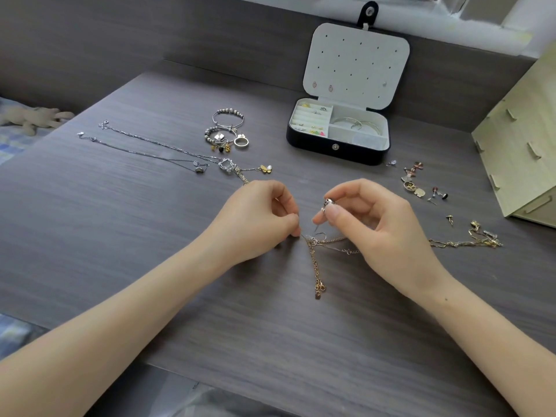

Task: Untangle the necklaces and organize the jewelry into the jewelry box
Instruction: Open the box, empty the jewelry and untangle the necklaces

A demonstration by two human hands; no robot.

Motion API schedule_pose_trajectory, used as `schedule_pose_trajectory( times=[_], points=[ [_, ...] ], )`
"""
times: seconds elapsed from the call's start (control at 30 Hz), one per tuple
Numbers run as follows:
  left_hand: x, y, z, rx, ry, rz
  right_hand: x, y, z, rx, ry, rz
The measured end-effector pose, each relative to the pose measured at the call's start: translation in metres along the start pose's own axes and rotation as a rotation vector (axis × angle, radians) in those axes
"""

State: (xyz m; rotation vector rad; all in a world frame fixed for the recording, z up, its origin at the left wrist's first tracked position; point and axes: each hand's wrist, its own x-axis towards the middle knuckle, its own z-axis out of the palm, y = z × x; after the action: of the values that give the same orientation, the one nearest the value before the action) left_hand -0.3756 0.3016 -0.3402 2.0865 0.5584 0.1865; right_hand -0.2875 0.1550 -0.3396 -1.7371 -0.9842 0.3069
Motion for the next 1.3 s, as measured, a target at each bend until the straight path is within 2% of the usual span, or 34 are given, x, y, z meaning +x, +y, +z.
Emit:
schedule_pose_trajectory(
  times=[0.2,0.27,0.37,0.47,0.57,0.73,0.87,1.1,1.2,1.3],
  points=[
    [-0.004,-0.004,-0.003,0.168,0.015,0.034,0.01,-0.007,-0.007,0.147,0.035,0.046],
    [-0.008,-0.008,-0.002,0.237,0.068,0.099,0.015,-0.011,-0.01,0.15,0.038,0.045],
    [-0.015,-0.012,-0.002,0.297,0.108,0.344,0.025,-0.014,-0.012,0.153,0.059,0.058],
    [-0.016,-0.016,-0.004,0.475,0.014,0.609,0.038,-0.014,-0.012,0.102,0.072,0.096],
    [-0.017,-0.022,-0.008,0.587,-0.079,0.723,0.051,-0.007,-0.007,0.031,0.091,0.146],
    [-0.018,-0.029,-0.015,0.656,-0.135,0.779,0.07,0.021,0.005,-0.233,0.146,0.169],
    [-0.019,-0.034,-0.025,0.635,-0.165,0.79,0.073,0.026,0.008,-0.501,0.107,0.139],
    [-0.018,-0.041,-0.037,0.566,-0.229,0.79,0.045,0.009,-0.009,-0.68,0.034,0.019],
    [-0.017,-0.039,-0.035,0.494,-0.224,0.771,0.021,-0.002,-0.024,-0.702,-0.107,0.018],
    [-0.012,-0.034,-0.028,0.437,-0.139,0.744,0.001,-0.002,-0.034,-0.803,-0.243,0.049]
  ],
)
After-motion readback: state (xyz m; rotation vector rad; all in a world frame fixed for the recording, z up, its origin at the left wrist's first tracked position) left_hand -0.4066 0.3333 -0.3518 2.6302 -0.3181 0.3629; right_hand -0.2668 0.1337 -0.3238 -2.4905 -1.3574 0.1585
